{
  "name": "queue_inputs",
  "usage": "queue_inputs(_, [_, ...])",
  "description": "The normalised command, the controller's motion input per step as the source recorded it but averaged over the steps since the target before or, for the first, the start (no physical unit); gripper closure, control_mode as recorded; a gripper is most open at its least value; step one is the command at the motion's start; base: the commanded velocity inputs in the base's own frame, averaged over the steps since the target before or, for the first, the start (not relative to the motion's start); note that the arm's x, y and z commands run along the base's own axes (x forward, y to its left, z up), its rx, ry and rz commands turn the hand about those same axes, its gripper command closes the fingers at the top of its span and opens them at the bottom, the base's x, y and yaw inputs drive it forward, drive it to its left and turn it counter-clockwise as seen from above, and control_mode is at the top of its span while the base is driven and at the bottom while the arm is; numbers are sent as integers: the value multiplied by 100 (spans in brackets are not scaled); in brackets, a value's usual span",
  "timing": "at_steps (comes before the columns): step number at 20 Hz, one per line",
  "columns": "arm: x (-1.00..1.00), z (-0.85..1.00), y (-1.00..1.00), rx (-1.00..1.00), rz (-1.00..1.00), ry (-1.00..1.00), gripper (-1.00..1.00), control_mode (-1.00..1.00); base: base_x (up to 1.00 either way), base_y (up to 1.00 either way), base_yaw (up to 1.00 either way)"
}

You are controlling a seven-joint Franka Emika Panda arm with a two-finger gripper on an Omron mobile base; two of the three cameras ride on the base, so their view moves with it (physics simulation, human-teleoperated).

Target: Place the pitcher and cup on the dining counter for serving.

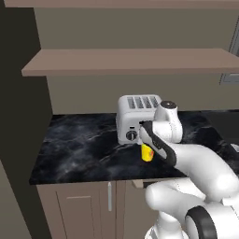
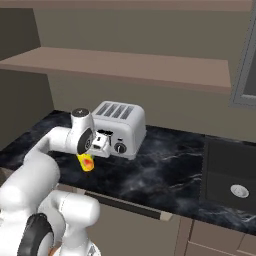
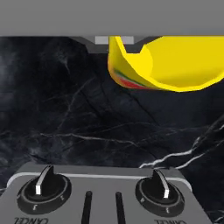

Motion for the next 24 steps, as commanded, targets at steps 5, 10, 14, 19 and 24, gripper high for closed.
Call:
queue_inputs(5, [-44,70,0,0,0,-28,100,-100,0,0,0])
queue_inputs(10, [-33,80,0,0,0,-22,100,-100,0,0,0])
queue_inputs(14, [-36,82,0,2,0,-7,100,-100,0,0,0])
queue_inputs(19, [-43,64,0,3,0,-1,100,-100,0,0,0])
queue_inputs(24, [-41,38,0,1,0,0,100,-100,0,0,0])
